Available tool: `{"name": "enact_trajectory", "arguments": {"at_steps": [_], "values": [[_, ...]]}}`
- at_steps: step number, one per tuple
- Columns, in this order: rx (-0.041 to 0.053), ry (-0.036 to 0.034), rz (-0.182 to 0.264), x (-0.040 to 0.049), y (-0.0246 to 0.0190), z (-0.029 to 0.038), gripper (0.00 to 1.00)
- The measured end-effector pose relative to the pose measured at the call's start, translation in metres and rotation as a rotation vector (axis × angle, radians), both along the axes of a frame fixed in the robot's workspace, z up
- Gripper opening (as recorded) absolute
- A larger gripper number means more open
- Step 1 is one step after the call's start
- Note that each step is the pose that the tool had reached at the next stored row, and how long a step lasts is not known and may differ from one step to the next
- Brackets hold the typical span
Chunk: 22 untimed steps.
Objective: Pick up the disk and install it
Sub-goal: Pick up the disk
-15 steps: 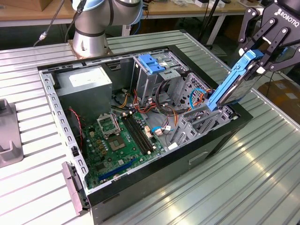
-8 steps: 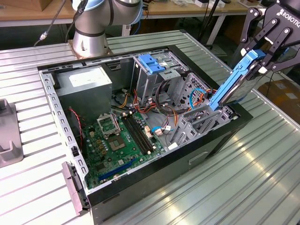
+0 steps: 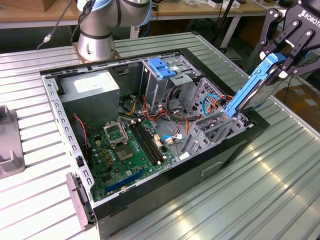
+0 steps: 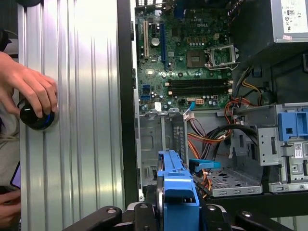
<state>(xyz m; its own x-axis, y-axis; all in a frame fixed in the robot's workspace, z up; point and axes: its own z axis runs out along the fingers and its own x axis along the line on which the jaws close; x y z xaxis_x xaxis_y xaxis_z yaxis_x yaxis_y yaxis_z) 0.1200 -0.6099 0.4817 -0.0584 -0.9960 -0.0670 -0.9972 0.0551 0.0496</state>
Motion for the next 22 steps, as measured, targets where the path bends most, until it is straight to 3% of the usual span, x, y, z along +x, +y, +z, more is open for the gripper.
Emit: {"name": "enact_trajectory", "arguments": {"at_steps": [10,15,22], "values": [[0.0001,0.0001,0.000,0.0099,-0.0017,-0.0003,0.37],[0.0001,0.0005,0.000,0.0169,-0.0053,-0.0007,0.37],[0.0001,0.0005,0.000,0.0182,-0.0054,-0.0007,0.37]]}}
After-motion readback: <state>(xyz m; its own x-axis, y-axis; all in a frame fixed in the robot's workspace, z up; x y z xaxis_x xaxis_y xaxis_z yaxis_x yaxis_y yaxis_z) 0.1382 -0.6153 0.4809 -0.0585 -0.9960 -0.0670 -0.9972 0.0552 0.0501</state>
